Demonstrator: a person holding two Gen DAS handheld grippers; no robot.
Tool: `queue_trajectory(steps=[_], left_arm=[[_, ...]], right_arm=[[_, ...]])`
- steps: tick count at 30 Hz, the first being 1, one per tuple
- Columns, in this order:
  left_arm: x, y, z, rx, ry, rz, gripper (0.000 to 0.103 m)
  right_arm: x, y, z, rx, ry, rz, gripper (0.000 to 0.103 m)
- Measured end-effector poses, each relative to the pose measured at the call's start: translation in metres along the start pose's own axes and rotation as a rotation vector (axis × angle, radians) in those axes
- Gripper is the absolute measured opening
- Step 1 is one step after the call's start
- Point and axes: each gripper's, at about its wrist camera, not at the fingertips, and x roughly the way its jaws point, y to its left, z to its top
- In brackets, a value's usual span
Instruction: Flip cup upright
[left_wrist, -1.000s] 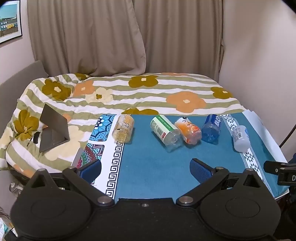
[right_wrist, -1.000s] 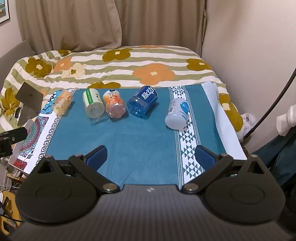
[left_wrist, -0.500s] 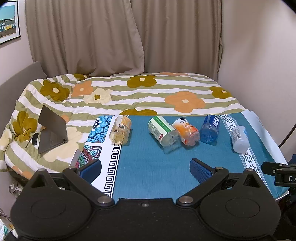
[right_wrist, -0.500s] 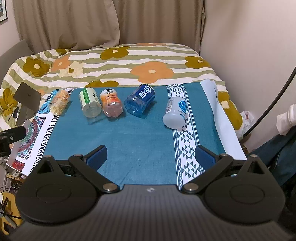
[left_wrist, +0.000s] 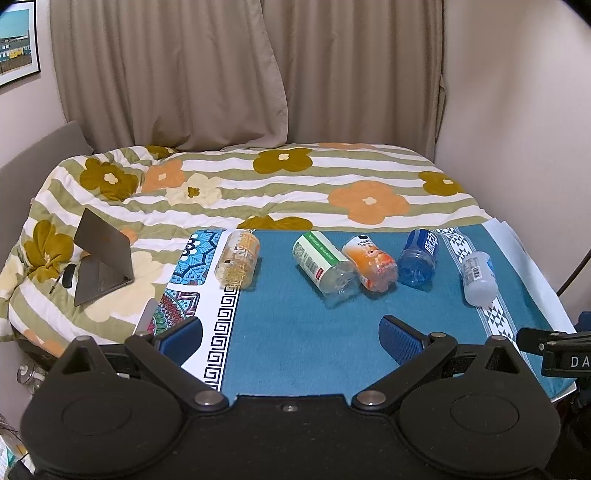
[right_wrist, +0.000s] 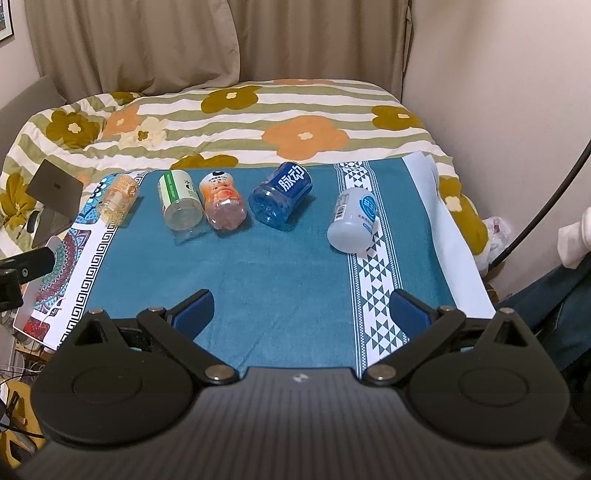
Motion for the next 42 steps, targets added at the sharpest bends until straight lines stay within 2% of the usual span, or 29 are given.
queue_trajectory(steps=[42], left_arm=[[0.003,-0.012,0.004,-0.003,0.003,0.003,0.103]], right_arm=[[0.001,-0.007,0.000,0.008,-0.002,0.009,0.103]])
